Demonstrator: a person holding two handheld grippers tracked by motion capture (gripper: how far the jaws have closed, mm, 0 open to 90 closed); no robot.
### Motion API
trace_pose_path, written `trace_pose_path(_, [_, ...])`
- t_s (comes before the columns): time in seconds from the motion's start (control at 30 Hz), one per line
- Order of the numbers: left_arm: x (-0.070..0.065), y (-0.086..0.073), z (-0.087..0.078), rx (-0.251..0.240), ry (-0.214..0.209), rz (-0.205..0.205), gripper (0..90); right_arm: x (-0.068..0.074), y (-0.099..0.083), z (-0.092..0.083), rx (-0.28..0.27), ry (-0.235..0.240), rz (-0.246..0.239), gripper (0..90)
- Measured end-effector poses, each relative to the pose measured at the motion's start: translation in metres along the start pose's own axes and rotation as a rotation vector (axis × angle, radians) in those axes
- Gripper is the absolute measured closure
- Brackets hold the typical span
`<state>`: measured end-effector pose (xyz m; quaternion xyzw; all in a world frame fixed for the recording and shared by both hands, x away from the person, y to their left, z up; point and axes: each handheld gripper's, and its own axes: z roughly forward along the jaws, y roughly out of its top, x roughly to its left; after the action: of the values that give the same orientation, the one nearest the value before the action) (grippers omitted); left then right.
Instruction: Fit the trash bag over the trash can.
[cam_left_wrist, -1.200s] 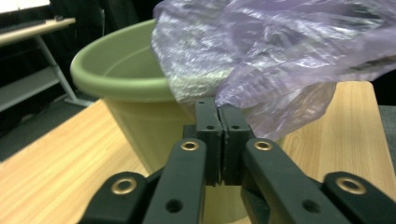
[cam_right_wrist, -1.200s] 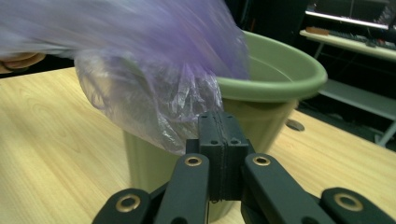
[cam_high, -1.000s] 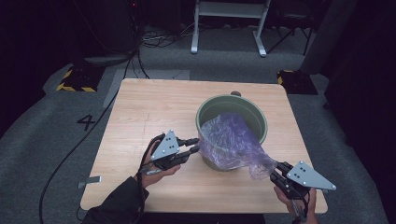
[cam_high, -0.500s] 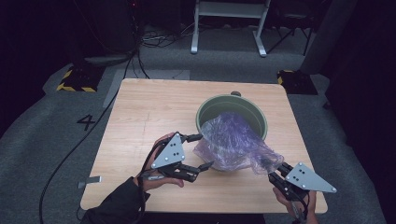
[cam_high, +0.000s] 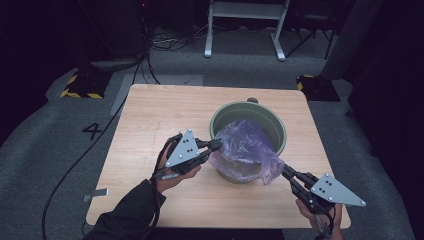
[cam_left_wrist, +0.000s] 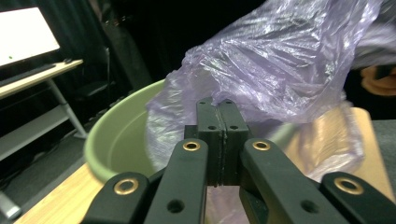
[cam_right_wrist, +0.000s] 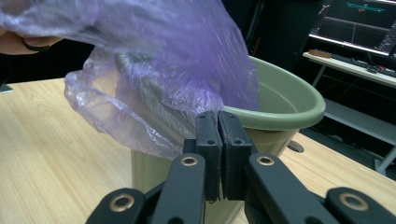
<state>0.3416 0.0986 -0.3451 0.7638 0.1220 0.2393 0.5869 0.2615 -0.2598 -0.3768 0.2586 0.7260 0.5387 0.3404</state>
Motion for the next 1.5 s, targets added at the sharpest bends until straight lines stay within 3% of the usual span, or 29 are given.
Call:
trace_pose_path(0.07, [0.007,-0.003,0.002,-0.004,0.010,-0.038,89.7,-0.003,-0.001,0.001,0.003,-0.008,0.009,88.1])
trace_pose_path(0.37, [0.034,-0.019,0.006,0.027,0.062,-0.120,89.8,-0.023,-0.012,0.007,0.034,-0.083,0.058,88.3])
trace_pose_path(0.43, [0.039,-0.024,0.007,0.037,0.062,-0.138,89.8,-0.029,-0.016,0.009,0.043,-0.096,0.089,88.1])
trace_pose_path(0.57, [0.042,-0.031,0.008,0.039,0.042,-0.170,89.7,-0.037,-0.019,0.010,0.040,-0.145,0.137,79.6])
trace_pose_path(0.7, [0.039,-0.032,0.007,0.035,0.032,-0.162,89.7,-0.031,-0.009,0.007,0.014,-0.156,0.109,62.0])
trace_pose_path(0.8, [0.037,-0.031,0.006,0.035,0.025,-0.161,89.7,-0.024,0.002,0.002,-0.030,-0.136,0.088,51.3])
trace_pose_path(0.9, [0.037,-0.031,0.006,0.037,0.023,-0.160,89.7,-0.015,0.017,-0.004,-0.070,-0.095,0.041,41.4])
trace_pose_path(1.03, [0.037,-0.030,0.006,0.039,0.022,-0.160,89.7,-0.004,0.034,0.002,-0.045,-0.030,-0.030,36.7])
trace_pose_path(1.13, [0.038,-0.030,0.007,0.042,0.023,-0.160,89.7,0.002,0.044,0.018,0.022,-0.019,-0.082,40.8])
trace_pose_path(1.17, [0.039,-0.031,0.007,0.040,0.020,-0.160,89.7,0.002,0.046,0.024,0.055,-0.027,-0.098,45.2])
trace_pose_path(1.23, [0.041,-0.031,0.007,0.045,0.019,-0.166,89.7,0.001,0.048,0.033,0.091,-0.023,-0.122,62.3])
trace_pose_path(1.37, [0.046,-0.035,0.009,0.061,0.031,-0.190,89.7,-0.007,0.046,0.040,0.100,-0.055,-0.117,84.2])
trace_pose_path(1.5, [0.049,-0.038,0.012,0.084,0.045,-0.204,89.8,-0.020,0.041,0.040,0.082,-0.105,-0.066,89.4])
